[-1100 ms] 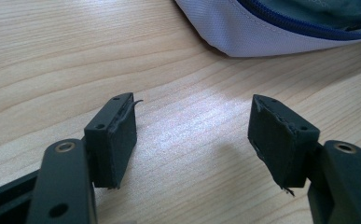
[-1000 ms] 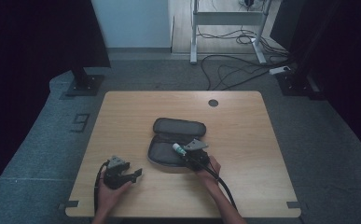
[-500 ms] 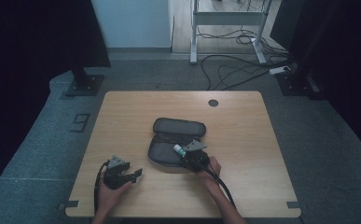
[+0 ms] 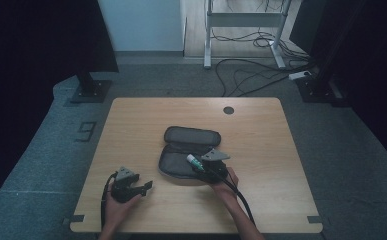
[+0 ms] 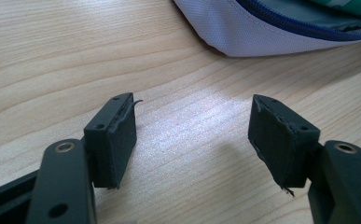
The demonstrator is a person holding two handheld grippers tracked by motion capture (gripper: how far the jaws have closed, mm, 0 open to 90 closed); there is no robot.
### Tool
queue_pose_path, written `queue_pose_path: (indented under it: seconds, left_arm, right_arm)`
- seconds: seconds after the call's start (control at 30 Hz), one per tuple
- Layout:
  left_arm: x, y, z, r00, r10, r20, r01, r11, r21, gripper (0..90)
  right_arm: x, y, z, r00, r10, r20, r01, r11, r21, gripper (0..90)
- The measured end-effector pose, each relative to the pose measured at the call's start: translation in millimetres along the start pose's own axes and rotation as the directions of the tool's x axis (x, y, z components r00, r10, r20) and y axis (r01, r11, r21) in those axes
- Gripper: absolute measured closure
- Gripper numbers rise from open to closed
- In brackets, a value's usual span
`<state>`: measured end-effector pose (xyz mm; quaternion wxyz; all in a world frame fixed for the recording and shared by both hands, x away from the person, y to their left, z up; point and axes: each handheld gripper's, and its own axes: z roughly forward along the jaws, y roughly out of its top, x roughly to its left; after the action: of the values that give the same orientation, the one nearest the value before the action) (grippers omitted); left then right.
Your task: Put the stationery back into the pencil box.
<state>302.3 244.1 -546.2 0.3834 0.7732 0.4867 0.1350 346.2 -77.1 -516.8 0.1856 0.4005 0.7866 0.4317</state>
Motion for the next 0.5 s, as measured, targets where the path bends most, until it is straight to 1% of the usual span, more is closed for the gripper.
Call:
queue_pose_path:
  seconds: [0.13, 0.5]
  left_arm:
    - [0.0, 0.0, 0.1, 1.0000, 0.001, 0.000, -0.001, 1.0000, -0.001, 32.6]
    - [-0.1, -0.1, 0.0, 1.0000, 0.000, 0.001, 0.000, 1.0000, -0.001, 32.6]
  right_arm:
    - [-0.8, 1.0, -5.3, 0.9998, 0.013, -0.015, -0.013, 1.000, -0.028, 48.0]
    - [0.0, 1.9, -16.1, 0.9981, 0.030, -0.054, -0.034, 0.998, -0.061, 47.6]
